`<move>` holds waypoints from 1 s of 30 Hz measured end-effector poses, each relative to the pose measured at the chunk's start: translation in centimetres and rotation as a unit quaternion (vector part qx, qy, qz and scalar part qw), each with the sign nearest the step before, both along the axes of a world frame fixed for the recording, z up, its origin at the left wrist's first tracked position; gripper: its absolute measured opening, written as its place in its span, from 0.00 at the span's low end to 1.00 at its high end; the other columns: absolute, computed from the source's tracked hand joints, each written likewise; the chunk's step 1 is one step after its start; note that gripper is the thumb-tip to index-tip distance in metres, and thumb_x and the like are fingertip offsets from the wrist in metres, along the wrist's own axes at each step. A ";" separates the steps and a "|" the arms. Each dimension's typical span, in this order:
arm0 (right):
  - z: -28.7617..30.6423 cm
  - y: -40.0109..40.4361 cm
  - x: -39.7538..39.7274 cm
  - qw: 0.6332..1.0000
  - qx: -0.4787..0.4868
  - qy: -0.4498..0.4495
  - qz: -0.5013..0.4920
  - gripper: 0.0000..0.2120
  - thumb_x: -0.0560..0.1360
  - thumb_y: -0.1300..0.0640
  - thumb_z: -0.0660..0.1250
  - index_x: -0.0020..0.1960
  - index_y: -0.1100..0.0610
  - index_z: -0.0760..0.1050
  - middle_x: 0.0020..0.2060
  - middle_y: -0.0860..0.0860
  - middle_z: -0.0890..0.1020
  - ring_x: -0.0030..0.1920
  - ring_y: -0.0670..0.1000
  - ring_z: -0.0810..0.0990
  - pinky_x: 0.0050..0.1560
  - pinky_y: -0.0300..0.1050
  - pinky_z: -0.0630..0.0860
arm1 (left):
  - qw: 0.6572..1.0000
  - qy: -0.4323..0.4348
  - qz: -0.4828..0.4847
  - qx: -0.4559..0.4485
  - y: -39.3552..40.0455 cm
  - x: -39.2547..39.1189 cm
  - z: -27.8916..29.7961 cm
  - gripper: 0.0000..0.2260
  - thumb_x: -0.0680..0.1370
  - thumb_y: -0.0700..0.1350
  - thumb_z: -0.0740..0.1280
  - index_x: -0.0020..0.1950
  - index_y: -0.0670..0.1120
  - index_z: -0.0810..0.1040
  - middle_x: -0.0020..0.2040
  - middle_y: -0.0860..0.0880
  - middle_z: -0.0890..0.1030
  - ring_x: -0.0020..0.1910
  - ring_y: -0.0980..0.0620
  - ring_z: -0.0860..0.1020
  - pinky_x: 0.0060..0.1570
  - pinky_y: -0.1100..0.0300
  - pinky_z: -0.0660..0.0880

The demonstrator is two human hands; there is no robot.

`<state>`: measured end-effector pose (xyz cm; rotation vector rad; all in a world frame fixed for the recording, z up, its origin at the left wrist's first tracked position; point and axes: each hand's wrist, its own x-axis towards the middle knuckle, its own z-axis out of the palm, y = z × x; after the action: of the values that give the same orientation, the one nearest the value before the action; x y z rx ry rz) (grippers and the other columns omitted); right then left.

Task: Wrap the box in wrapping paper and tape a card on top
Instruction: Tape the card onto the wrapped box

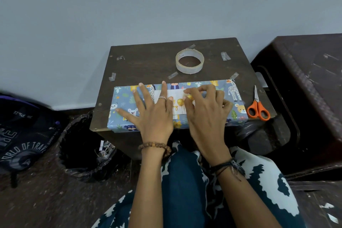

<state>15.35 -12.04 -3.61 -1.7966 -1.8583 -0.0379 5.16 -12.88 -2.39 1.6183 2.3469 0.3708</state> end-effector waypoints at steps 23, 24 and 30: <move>3.1 -0.6 2.8 0.971 -0.045 0.219 0.085 0.13 0.80 0.57 0.58 0.61 0.60 0.75 0.57 0.54 0.79 0.58 0.52 0.75 0.57 0.41 0.67 | 0.996 -0.057 -0.068 -0.002 -0.4 -1.5 2.0 0.18 0.81 0.54 0.53 0.71 0.56 0.65 0.77 0.54 0.48 0.76 0.50 0.44 0.66 0.35 0.35; 3.7 0.3 2.9 0.962 -0.045 0.256 0.087 0.12 0.80 0.58 0.59 0.59 0.60 0.77 0.54 0.53 0.80 0.55 0.50 0.76 0.53 0.38 0.69 | 0.994 -0.077 -0.072 0.010 0.8 -2.0 2.6 0.18 0.80 0.54 0.56 0.70 0.55 0.67 0.77 0.53 0.51 0.76 0.50 0.47 0.68 0.37 0.38; 6.0 7.2 4.1 0.941 -0.074 0.325 0.060 0.10 0.76 0.60 0.63 0.51 0.59 0.82 0.45 0.50 0.83 0.43 0.43 0.78 0.44 0.25 0.71 | 0.951 -0.277 -0.079 0.110 9.5 -3.7 6.2 0.13 0.78 0.43 0.63 0.63 0.44 0.76 0.63 0.49 0.76 0.64 0.52 0.72 0.62 0.63 0.65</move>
<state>19.41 -4.88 2.43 -1.5240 -1.4998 0.6777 1.45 -3.37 3.79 1.5229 1.7927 0.9411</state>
